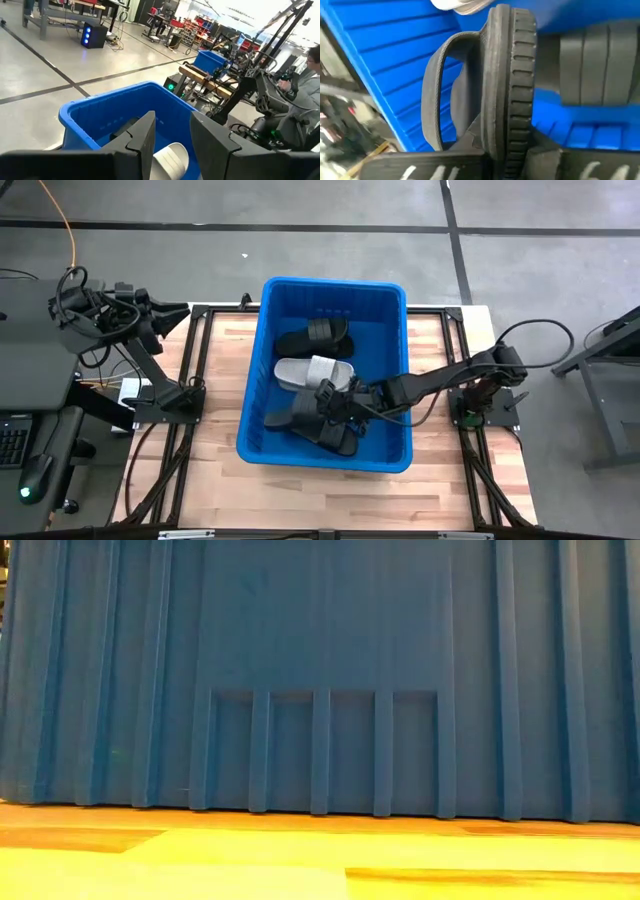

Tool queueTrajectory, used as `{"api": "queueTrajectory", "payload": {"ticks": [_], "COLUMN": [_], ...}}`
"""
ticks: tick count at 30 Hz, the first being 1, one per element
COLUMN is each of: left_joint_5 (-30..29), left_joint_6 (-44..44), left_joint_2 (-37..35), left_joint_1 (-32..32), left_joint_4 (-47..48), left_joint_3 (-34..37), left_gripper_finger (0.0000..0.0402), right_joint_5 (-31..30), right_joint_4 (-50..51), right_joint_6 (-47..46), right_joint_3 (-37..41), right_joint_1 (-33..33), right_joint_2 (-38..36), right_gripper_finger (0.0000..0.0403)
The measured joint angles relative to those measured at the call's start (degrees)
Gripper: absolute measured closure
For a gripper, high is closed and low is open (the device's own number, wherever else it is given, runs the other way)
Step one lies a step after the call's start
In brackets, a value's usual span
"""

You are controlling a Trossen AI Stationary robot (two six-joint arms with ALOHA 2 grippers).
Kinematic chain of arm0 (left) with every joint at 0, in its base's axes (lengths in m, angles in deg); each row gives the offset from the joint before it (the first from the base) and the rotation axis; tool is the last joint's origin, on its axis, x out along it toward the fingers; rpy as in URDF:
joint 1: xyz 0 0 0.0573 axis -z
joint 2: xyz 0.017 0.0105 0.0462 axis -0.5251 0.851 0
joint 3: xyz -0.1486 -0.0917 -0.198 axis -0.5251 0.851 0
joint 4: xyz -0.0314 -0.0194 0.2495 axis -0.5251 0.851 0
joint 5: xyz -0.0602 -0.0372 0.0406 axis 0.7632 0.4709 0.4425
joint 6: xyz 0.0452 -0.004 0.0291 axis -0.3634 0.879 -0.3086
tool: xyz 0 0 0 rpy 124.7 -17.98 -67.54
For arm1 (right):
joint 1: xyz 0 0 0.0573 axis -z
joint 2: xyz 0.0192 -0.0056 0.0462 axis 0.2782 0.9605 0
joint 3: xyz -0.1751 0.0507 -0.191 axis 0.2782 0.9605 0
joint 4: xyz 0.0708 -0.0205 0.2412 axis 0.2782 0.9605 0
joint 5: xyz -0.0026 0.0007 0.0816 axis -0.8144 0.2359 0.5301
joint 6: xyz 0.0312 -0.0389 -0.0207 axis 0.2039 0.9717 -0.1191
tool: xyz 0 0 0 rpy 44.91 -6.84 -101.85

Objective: Pick and place slides into bin
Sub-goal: Put the black slipper into the bin

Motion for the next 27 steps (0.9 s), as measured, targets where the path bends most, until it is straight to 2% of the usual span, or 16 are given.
{"api": "queueTrajectory", "payload": {"ticks": [6,14,19,22,24,27], "left_joint_5": [-0.02,-0.02,0.55,2.03,2.63,3.26], "left_joint_6": [-4.38,-5.99,-6.16,-6.92,-8.44,-9.93], "left_joint_2": [0.0,0.0,0.0,0.0,0.0,0.0], "left_joint_1": [0.02,0.02,0.02,0.02,0.0,0.02], "left_joint_4": [-0.53,-0.76,-0.76,-0.74,-0.77,-0.87], "left_joint_3": [0.0,0.0,0.0,0.0,0.0,0.0], "left_gripper_finger": [0.0289,0.0289,0.0289,0.0289,0.0289,0.0289], "right_joint_5": [1.48,5.08,-3.12,-5.03,-4.81,-0.99], "right_joint_4": [5.12,15.28,12.96,11.0,10.47,9.04], "right_joint_6": [-8.06,-10.73,-9.25,-8.82,-9.07,-10.2], "right_joint_3": [-0.02,-0.02,-0.02,-0.11,-0.09,-0.04], "right_joint_1": [-0.4,-1.35,-1.49,-0.85,-0.91,-1.12], "right_joint_2": [0.0,0.0,0.0,0.58,1.58,2.69], "right_gripper_finger": [0.0393,0.0393,0.0393,0.0393,0.0393,0.0393]}}
